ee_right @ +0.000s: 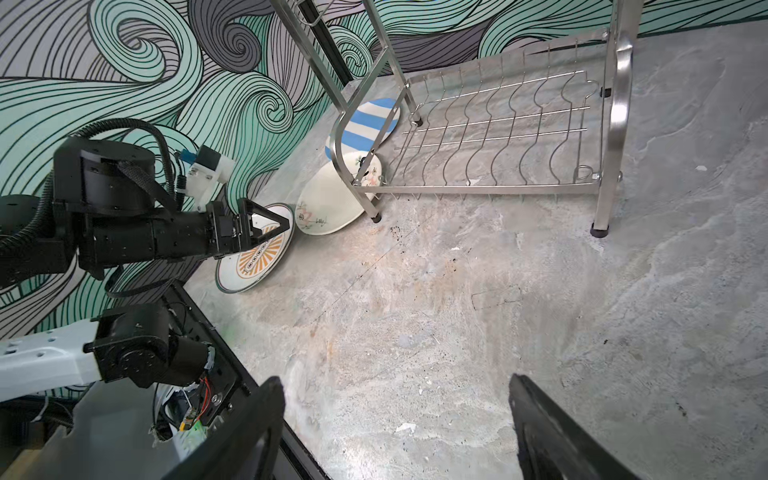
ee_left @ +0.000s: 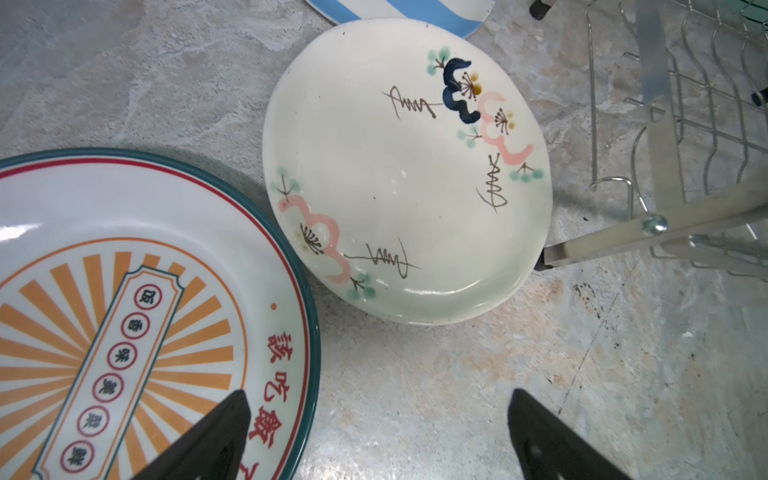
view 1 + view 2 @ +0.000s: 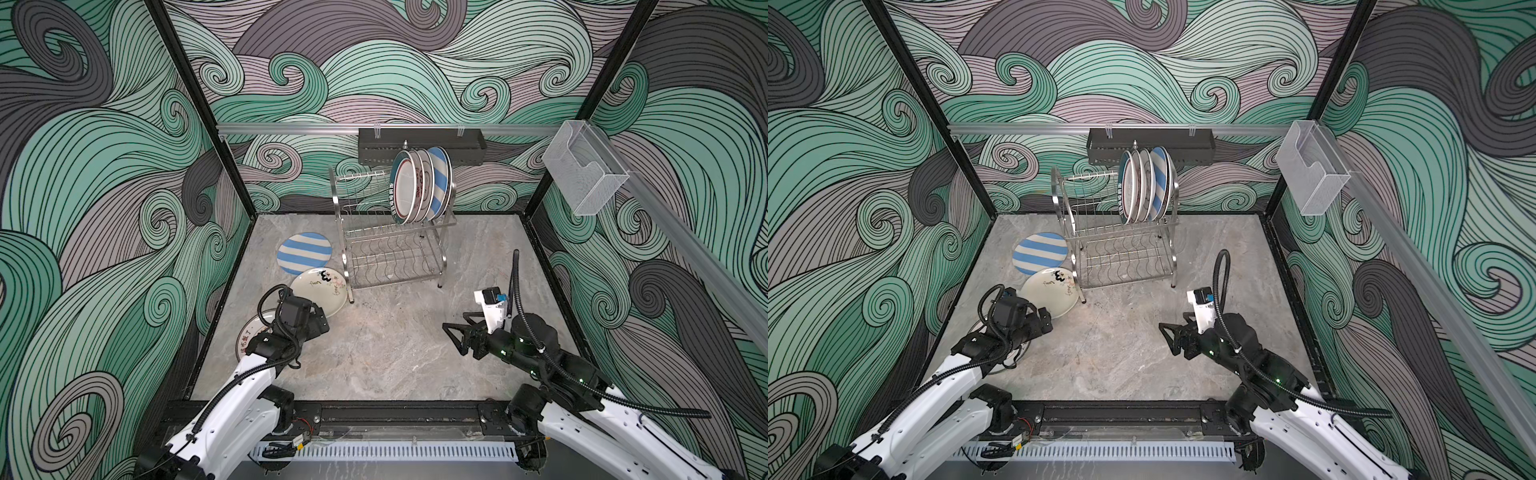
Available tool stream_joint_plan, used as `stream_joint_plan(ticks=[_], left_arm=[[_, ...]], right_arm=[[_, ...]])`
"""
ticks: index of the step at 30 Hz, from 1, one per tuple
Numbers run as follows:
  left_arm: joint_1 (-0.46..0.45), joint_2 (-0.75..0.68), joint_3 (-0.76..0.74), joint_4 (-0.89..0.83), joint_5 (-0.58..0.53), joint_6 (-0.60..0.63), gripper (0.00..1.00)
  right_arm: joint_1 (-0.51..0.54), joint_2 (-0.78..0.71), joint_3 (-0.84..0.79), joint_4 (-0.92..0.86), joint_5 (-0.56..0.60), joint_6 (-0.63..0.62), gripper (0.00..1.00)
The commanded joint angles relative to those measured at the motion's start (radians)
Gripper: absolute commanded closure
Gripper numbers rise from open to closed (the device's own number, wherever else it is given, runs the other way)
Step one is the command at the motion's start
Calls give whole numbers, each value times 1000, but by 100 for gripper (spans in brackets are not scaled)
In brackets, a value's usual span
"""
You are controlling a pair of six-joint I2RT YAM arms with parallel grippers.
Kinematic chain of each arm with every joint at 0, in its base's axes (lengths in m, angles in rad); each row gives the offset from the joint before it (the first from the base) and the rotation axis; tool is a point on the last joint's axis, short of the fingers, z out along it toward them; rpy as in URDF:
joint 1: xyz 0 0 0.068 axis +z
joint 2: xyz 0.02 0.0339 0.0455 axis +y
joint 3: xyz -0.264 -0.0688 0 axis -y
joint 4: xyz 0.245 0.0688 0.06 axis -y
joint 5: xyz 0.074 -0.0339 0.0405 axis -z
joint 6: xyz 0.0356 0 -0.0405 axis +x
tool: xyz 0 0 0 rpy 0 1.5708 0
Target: Load the plates into the dish rack
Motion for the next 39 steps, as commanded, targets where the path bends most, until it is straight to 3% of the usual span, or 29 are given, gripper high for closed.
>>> stream_joint_plan(ticks=[1,20,39], left_arm=[[10,-8,-16,-42,19,-51,1],[14,32,-78,55,68,-90,1],[14,93,-105,267,467,-96,1]], right_arm=[[-1,1,-32,53,-42,38,15],[-1,48,-59,67,-59,48,15],[-1,210,-55,157,-69,58,13]])
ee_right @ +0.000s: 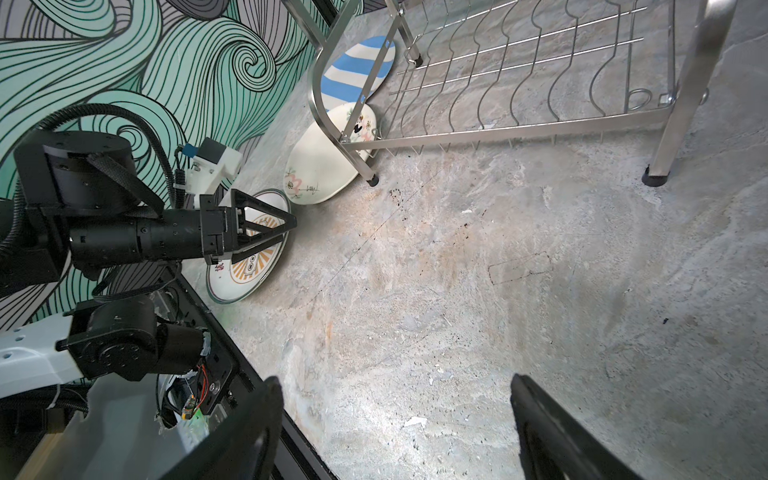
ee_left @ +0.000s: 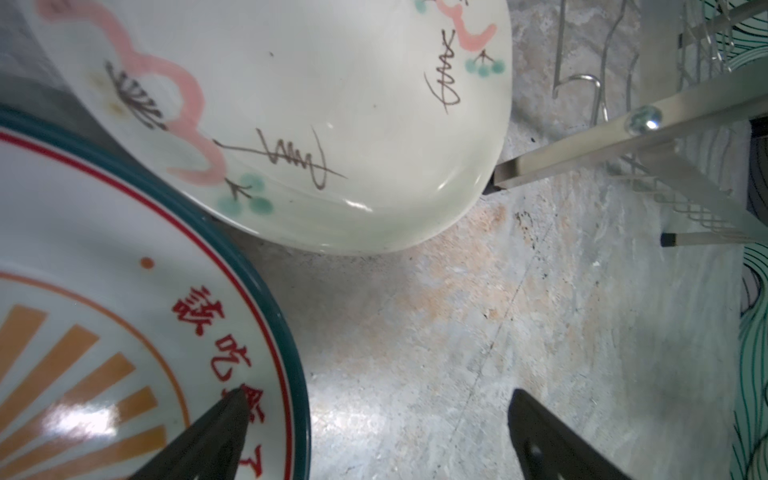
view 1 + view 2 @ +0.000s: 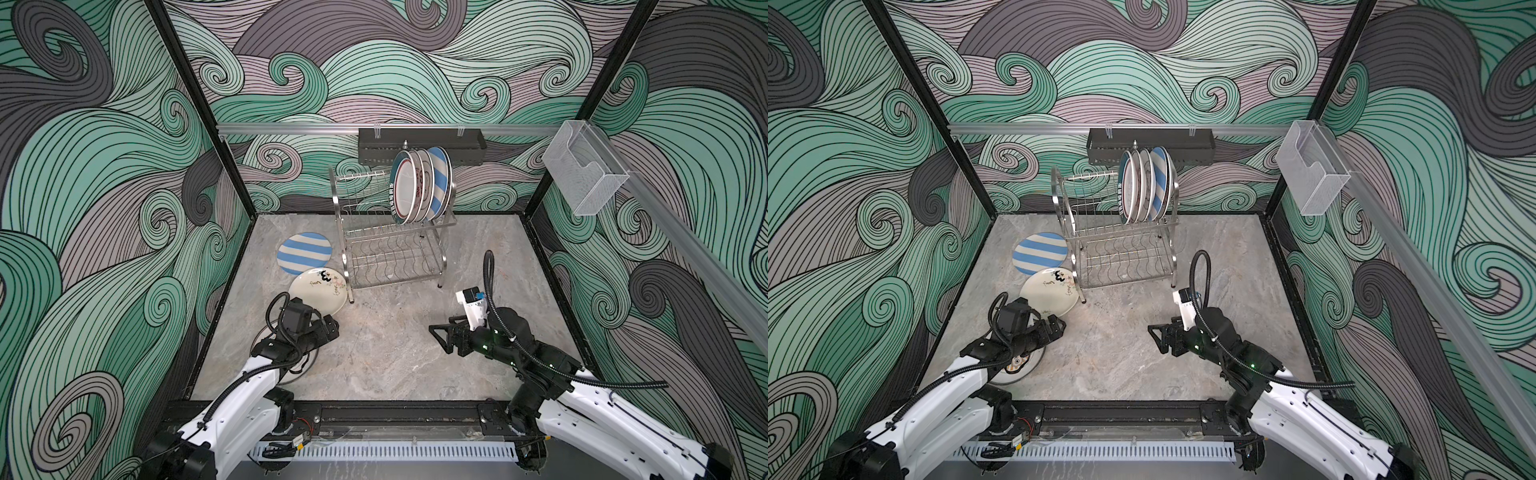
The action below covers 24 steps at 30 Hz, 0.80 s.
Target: Load the plates into the dish rack
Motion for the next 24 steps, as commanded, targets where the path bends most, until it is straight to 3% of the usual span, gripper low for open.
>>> stream_joint_plan(ticks=[1,9,19,24], left_arm=[[2,52,14,94,142,7,1],[-30,242,89,230,258,76,1],[-211,410,205,313,216,86,1],[-260,399,255,277,195,89,2]], right_arm=[[-1,30,-7,37,-22,8,13],[-1,126,-37,101,-102,27,14],[2,253,-80,190,-198,38,14],[13,344,-88,271,-233,44,15]])
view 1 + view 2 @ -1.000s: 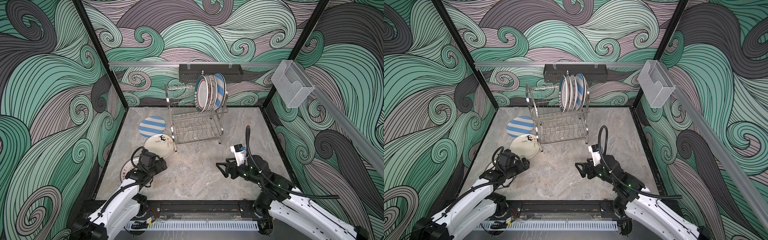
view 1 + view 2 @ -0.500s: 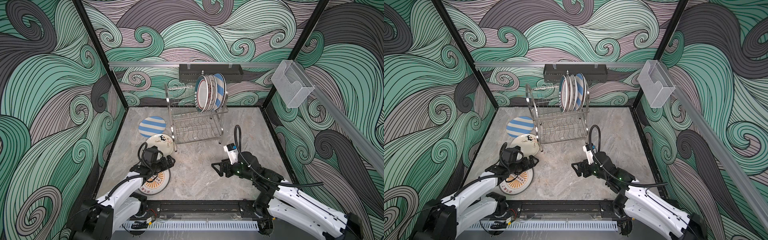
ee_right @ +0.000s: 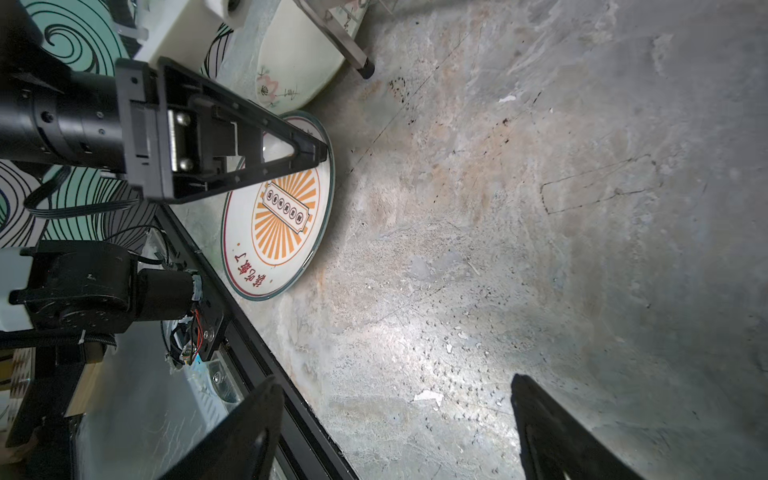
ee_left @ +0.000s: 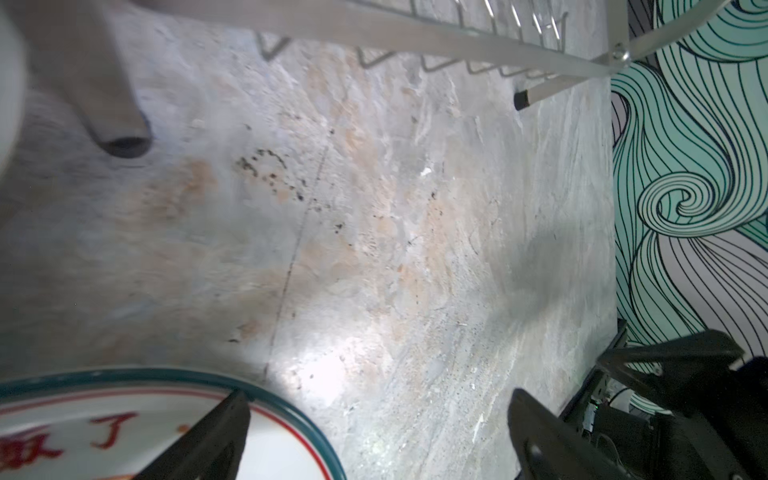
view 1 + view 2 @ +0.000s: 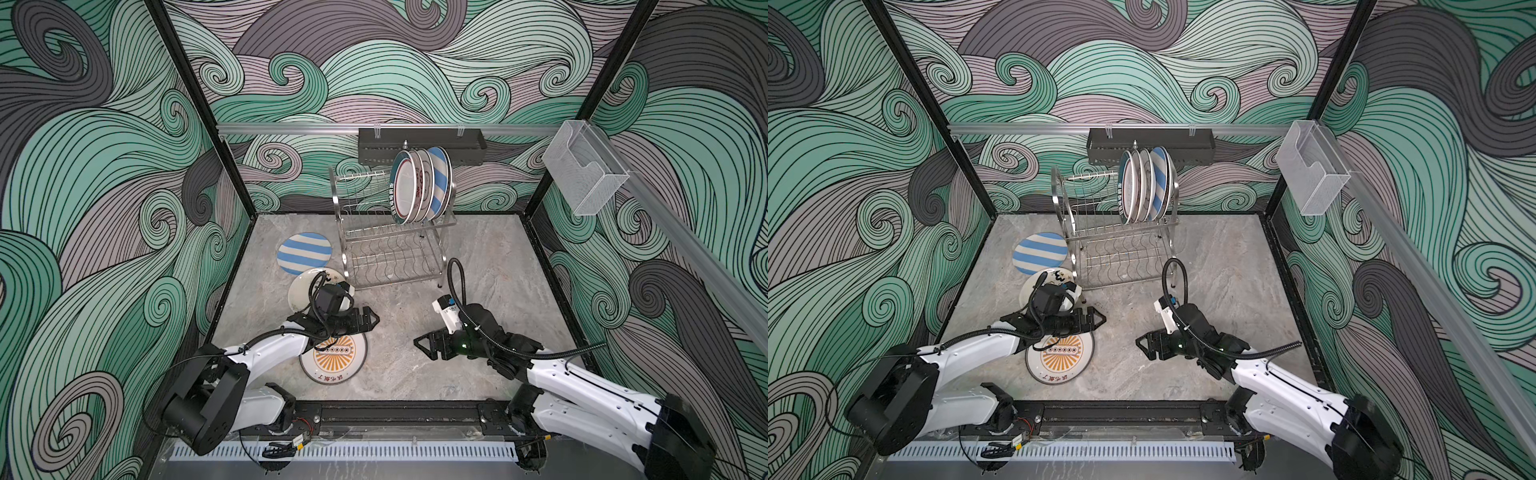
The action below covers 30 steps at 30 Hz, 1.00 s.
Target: Load the plates into the dish rack
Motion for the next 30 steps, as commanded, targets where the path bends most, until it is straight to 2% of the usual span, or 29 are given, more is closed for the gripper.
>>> stream_joint_plan(ticks=[1,6,8,10,14,18,24,30], left_arm=[[-16,-38,66,-46,-37,17,1],[5,-248,112,-424,-348,25,1],[27,-345,80,-476,-439,19,1],[69,-436,43,-534,-480,6,2],[192,-590,-48,-602,-484,-48,1],[254,-690,-117,-610,-466,-86,1],[298,-687,-170,-568,-390,-107,1],[301,-690,-231,-485,-302,-139,1]], right_arm=[[14,55,-15,98,-50,10,15],[54,172,10,168,-65,5,15],[66,212,21,193,-62,4,15],[75,251,30,225,-63,9,15],[91,324,67,264,-72,8,16],[107,393,103,303,-88,10,16],[132,524,161,357,-103,9,17],[146,675,235,423,-152,17,17]])
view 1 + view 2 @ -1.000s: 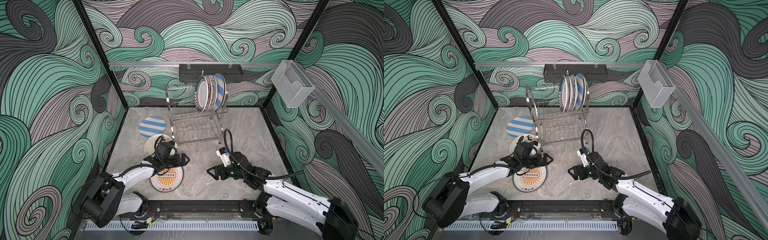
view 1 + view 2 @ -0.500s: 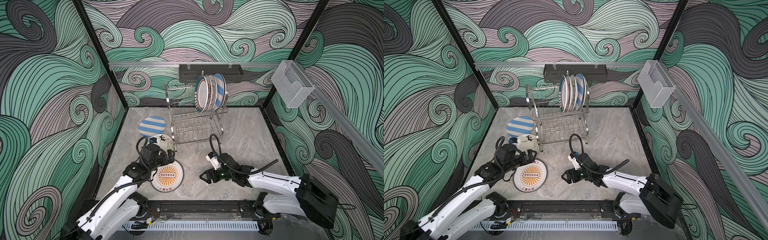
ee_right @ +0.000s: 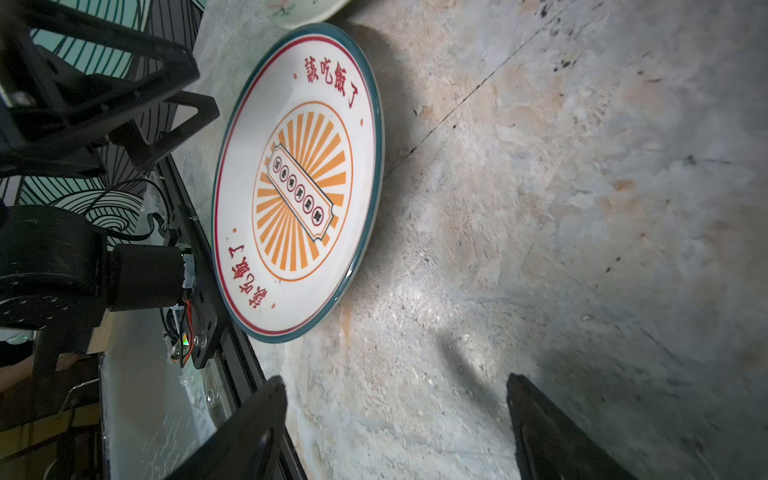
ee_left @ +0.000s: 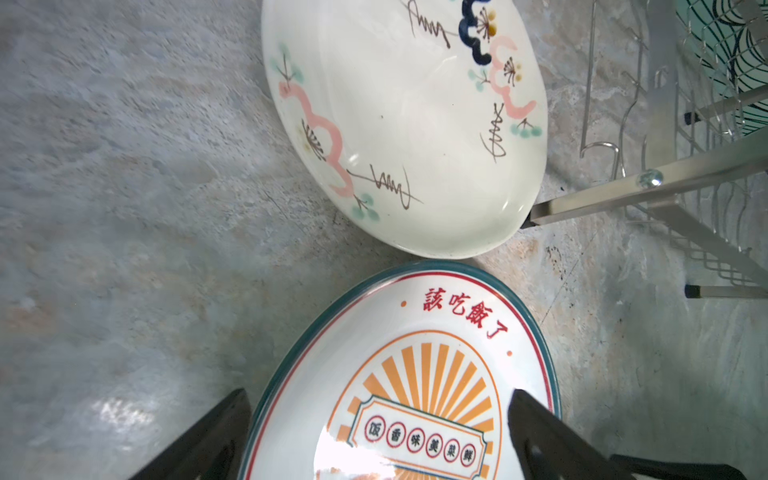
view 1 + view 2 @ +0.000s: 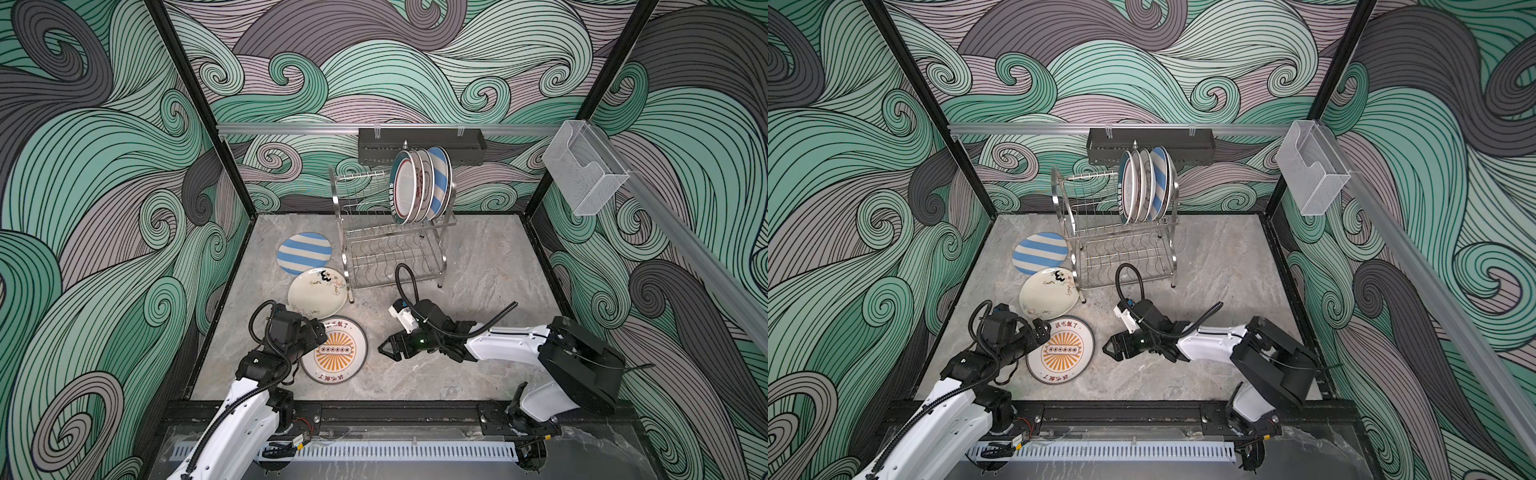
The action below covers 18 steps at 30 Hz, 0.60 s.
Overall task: Load the plates into the dish rack
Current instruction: 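Close the right gripper on the sunburst plate's rim beside the left gripper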
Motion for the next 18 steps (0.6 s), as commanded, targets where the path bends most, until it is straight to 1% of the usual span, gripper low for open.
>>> stream_joint_plan(ticks=[1,6,10,15,18], left_arm=[[10,-2,-16,45,70,-33,1],[11,-30,-56,76,129,-41,1],[9,-75,-78,70,151,-54,1],[9,-139,-97,71,165,-50,1],[9,-159,-117,105,194,-44,2]], right_arm=[[12,69,59,66,-51,3,18],[24,151,105,94,-80,10,18],[29,187,106,124,-90,30,19],[31,233,98,200,-111,80,22],[32,261,102,236,-117,108,25]])
